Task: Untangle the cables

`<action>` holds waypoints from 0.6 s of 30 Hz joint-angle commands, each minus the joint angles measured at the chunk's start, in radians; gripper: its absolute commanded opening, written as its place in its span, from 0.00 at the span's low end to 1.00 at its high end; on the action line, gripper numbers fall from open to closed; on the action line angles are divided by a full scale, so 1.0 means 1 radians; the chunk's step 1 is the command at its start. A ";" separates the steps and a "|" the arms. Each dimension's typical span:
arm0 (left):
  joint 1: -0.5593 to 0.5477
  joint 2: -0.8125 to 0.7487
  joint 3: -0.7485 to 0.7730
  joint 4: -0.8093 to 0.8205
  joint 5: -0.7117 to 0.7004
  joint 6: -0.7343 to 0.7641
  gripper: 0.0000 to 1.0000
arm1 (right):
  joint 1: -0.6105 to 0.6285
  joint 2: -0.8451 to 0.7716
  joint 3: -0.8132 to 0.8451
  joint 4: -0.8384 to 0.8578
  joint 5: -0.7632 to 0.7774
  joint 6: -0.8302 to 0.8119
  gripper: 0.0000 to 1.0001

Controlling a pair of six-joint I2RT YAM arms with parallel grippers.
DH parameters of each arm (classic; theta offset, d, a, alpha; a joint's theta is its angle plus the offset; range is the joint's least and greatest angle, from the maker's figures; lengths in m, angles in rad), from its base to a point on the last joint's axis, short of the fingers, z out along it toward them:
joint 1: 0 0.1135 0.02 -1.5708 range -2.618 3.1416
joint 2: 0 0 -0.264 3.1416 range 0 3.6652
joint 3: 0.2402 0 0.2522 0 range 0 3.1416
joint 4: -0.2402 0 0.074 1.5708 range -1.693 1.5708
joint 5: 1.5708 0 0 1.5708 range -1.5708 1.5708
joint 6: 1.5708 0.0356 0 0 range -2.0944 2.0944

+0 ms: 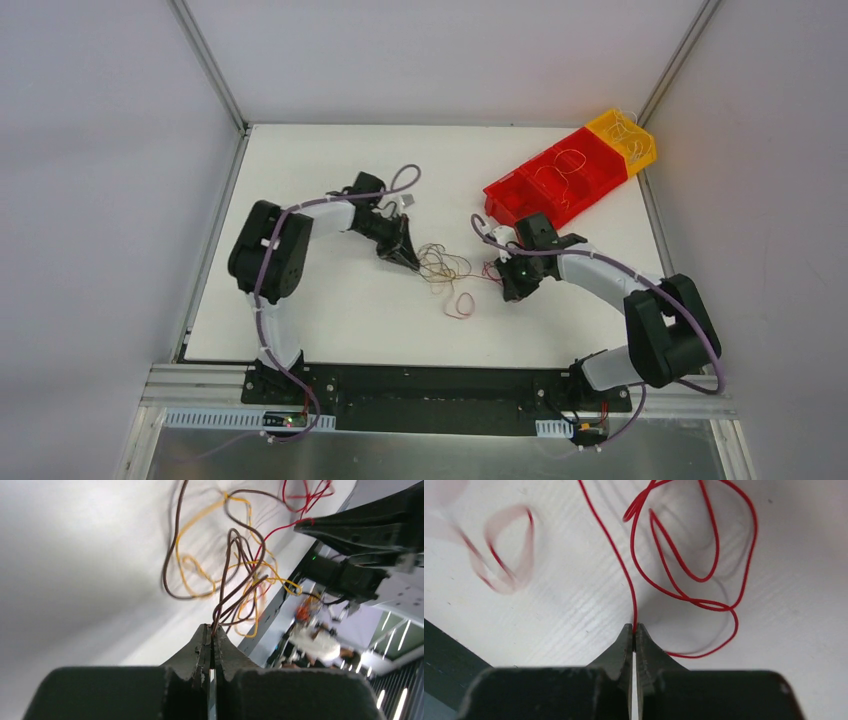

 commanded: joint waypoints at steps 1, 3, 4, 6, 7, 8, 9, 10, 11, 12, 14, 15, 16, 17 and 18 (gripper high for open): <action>0.171 -0.159 -0.039 -0.062 -0.027 0.039 0.00 | -0.057 -0.107 -0.008 -0.114 0.053 -0.083 0.00; 0.245 -0.181 -0.044 -0.119 -0.044 0.082 0.00 | -0.086 -0.147 -0.008 -0.163 0.060 -0.110 0.00; 0.279 -0.190 -0.049 -0.140 -0.047 0.098 0.00 | -0.103 -0.168 -0.008 -0.185 0.066 -0.121 0.00; 0.346 -0.204 -0.060 -0.179 -0.057 0.125 0.00 | -0.136 -0.206 -0.006 -0.236 0.078 -0.147 0.00; 0.376 -0.211 -0.062 -0.194 -0.063 0.144 0.00 | -0.156 -0.224 -0.001 -0.263 0.087 -0.162 0.00; 0.403 -0.216 -0.066 -0.212 -0.076 0.163 0.00 | -0.184 -0.243 0.008 -0.291 0.094 -0.180 0.00; 0.423 -0.221 -0.071 -0.226 -0.090 0.187 0.00 | -0.214 -0.263 0.020 -0.321 0.099 -0.195 0.00; 0.456 -0.223 -0.075 -0.238 -0.105 0.207 0.00 | -0.246 -0.282 0.036 -0.354 0.102 -0.215 0.00; 0.480 -0.224 -0.080 -0.248 -0.115 0.224 0.00 | -0.279 -0.304 0.057 -0.384 0.102 -0.231 0.00; 0.504 -0.220 -0.082 -0.255 -0.124 0.236 0.00 | -0.308 -0.332 0.081 -0.413 0.096 -0.248 0.00; 0.549 -0.206 -0.080 -0.275 -0.140 0.255 0.00 | -0.364 -0.369 0.141 -0.468 0.068 -0.268 0.00; 0.577 -0.198 -0.079 -0.282 -0.145 0.262 0.00 | -0.387 -0.384 0.176 -0.490 0.048 -0.272 0.00; 0.592 -0.190 -0.078 -0.287 -0.143 0.269 0.00 | -0.406 -0.396 0.213 -0.514 0.021 -0.271 0.00; 0.603 -0.182 -0.077 -0.293 -0.142 0.284 0.00 | -0.422 -0.408 0.247 -0.535 -0.009 -0.265 0.00; 0.609 -0.177 -0.073 -0.301 -0.145 0.295 0.00 | -0.435 -0.417 0.284 -0.549 -0.033 -0.250 0.00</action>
